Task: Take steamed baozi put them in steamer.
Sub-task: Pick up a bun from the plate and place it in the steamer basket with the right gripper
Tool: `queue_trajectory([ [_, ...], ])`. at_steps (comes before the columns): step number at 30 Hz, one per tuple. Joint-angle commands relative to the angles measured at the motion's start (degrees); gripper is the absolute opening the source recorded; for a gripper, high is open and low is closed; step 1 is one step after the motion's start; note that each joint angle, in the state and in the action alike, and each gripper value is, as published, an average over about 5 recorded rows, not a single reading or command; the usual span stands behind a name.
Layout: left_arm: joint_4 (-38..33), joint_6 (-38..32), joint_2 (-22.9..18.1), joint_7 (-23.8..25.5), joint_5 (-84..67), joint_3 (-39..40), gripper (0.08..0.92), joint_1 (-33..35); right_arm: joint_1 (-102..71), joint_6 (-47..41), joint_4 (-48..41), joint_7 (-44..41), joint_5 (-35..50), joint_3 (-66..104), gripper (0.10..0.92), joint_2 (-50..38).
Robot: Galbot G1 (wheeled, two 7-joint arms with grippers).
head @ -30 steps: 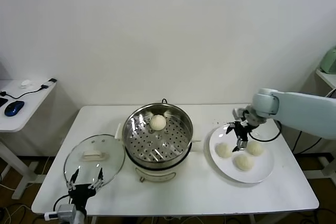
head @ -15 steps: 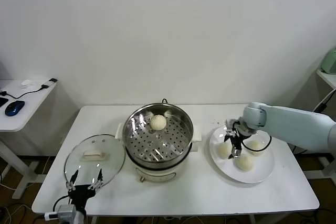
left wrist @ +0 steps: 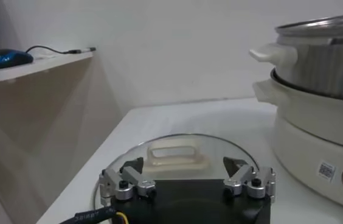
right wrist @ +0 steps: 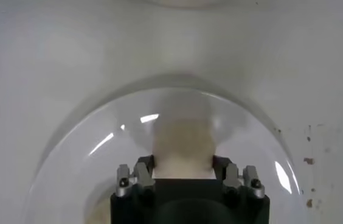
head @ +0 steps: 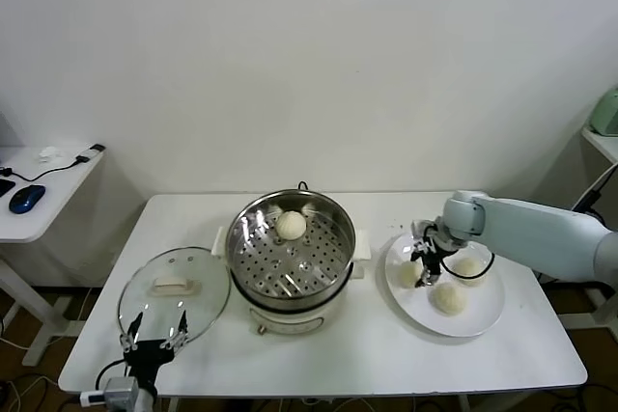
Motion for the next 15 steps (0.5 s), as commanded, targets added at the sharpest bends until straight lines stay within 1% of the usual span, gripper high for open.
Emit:
queue_trajectory([
  [1,0.0,0.0,-0.1,0.0,0.0,0.0,0.823,0.0,8.8,0.8,3.0,-2.0,2.2,-2.8,0.636,-1.9],
  [5,-0.2,-0.2,-0.1,0.0,0.1,0.2,0.823,0.1,24.0,2.0,6.4,-4.5,10.0,-11.5,0.636,-1.9],
  [9,-0.6,-0.2,0.2,0.1,0.2,0.4,0.823,0.2,39.0,1.6,11.1,-5.9,21.3,-18.1,0.638,1.4],
  [12,-0.9,-0.1,0.5,0.1,0.2,0.5,0.823,0.3,46.3,-0.8,16.3,-3.3,30.5,-19.1,0.638,5.5],
  [15,-1.1,0.1,0.6,0.1,0.2,0.6,0.823,0.1,48.6,-4.8,21.7,2.0,38.9,-16.8,0.637,11.0],
])
